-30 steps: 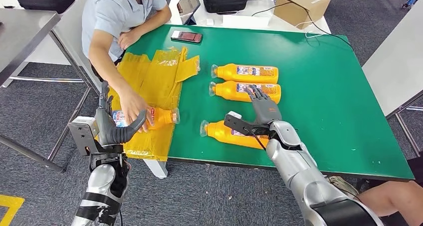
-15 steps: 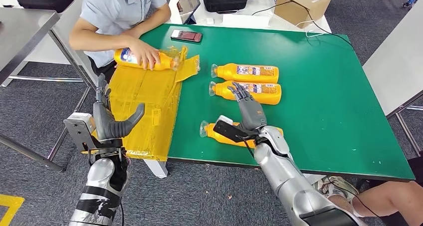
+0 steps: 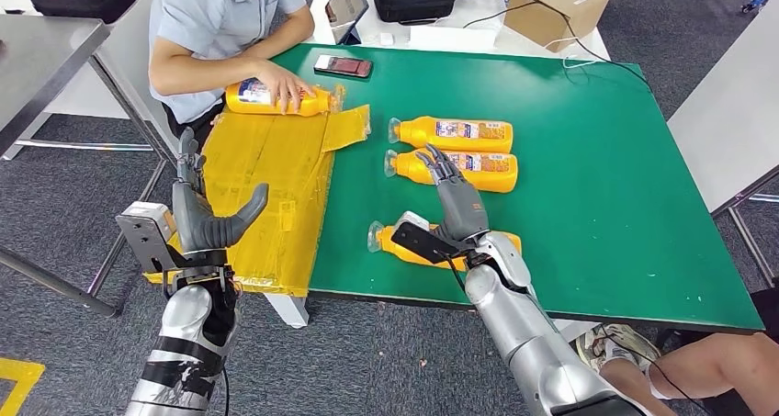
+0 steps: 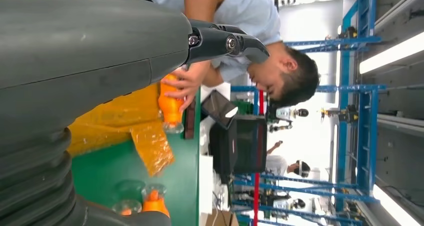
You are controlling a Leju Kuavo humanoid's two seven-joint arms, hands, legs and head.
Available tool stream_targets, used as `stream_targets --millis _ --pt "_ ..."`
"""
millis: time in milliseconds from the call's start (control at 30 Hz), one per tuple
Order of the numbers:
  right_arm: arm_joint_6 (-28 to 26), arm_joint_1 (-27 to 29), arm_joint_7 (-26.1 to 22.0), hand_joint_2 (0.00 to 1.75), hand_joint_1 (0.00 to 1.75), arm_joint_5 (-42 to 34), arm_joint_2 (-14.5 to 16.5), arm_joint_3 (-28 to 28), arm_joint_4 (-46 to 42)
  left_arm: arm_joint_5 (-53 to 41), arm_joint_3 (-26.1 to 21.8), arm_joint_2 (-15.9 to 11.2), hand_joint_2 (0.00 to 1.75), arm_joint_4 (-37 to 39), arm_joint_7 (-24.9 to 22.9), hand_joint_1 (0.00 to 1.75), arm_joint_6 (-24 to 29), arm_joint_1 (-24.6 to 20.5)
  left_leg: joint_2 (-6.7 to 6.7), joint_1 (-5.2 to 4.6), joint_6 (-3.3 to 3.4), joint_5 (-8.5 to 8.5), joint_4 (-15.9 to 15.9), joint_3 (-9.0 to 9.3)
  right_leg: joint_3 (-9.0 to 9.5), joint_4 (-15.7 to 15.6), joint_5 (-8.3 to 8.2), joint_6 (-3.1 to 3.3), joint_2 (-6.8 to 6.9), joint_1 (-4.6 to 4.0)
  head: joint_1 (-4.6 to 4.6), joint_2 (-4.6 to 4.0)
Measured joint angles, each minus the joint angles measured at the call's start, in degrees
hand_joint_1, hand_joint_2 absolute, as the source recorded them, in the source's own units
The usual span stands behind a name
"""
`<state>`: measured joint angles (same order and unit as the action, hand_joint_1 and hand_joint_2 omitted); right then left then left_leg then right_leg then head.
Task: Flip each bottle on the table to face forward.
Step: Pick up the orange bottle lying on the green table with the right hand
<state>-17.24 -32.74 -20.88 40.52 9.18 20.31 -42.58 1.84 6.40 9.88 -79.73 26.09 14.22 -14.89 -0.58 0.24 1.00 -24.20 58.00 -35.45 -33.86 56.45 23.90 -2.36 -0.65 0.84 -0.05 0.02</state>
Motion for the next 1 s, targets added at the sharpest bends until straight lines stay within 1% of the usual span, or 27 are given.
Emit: stream_targets --millis 67,133,300,500,600,700,833,1000 --pt "6.19 -0.03 1.82 1.75 0.00 -1.32 -0.02 0.76 0.24 0.52 0.00 -0.04 1.75 0.06 -0.39 0.00 -0.69 -0.07 0.00 0.00 0.00 0.00 0.00 -0.01 -0.01 0.00 0.00 0.00 0.00 0.00 0.00 0.00" --pt "10.43 -0.23 3.12 1.75 0.00 -1.77 -0.07 1.98 1.15 0.80 0.00 -0.09 1.75 0.33 -0.57 0.00 -1.25 -0.25 -0.01 0.00 0.00 0.00 0.00 -0.01 -0.01 0.00 0.00 0.00 0.00 0.00 0.01 0.00" --pt "13.21 -1.61 7.15 1.75 0.00 0.43 -0.20 6.16 5.47 1.51 -0.03 -0.22 1.75 1.36 -1.08 0.00 -2.07 -0.54 -0.01 0.00 0.00 0.00 0.00 -0.02 -0.01 0.00 0.00 0.00 0.00 0.00 0.01 0.00" --pt "14.93 -3.09 9.65 1.75 0.00 2.04 -0.48 10.55 9.32 1.73 -0.09 -0.30 1.75 2.76 -1.31 0.00 -2.63 -0.87 -0.01 0.00 0.00 0.00 0.00 -0.03 -0.02 0.00 0.00 0.00 0.00 0.01 0.01 0.00" --pt "13.73 -3.71 11.61 1.75 0.00 4.11 -0.67 12.44 10.45 1.73 -0.12 -0.35 1.75 3.32 -1.40 0.00 -2.90 -1.12 -0.01 0.00 0.00 0.00 0.00 -0.03 -0.01 0.00 0.00 0.00 0.00 0.00 0.00 0.00" --pt "10.56 -4.13 16.31 1.75 0.00 8.59 -1.04 14.79 11.04 1.68 -0.40 -0.47 1.75 3.00 -1.70 0.00 -2.92 -0.58 0.00 0.00 0.00 0.00 0.00 -0.04 -0.02 0.00 0.00 0.00 0.00 0.00 0.00 0.00" --pt "8.99 -4.27 21.60 1.75 0.00 13.50 -1.67 17.42 11.19 1.47 -1.24 -0.58 1.75 1.57 -2.12 0.00 -2.92 1.07 0.00 0.00 0.00 0.00 0.00 -0.04 -0.03 0.00 0.00 0.00 0.00 0.00 0.01 0.00" --pt "7.36 -4.28 24.03 1.75 0.00 16.00 -2.22 19.91 11.14 1.26 -2.30 -0.68 1.75 0.15 -2.28 0.00 -2.91 2.57 0.00 0.00 0.00 0.00 0.00 -0.04 -0.03 0.00 0.00 0.00 0.00 0.00 0.00 0.00"
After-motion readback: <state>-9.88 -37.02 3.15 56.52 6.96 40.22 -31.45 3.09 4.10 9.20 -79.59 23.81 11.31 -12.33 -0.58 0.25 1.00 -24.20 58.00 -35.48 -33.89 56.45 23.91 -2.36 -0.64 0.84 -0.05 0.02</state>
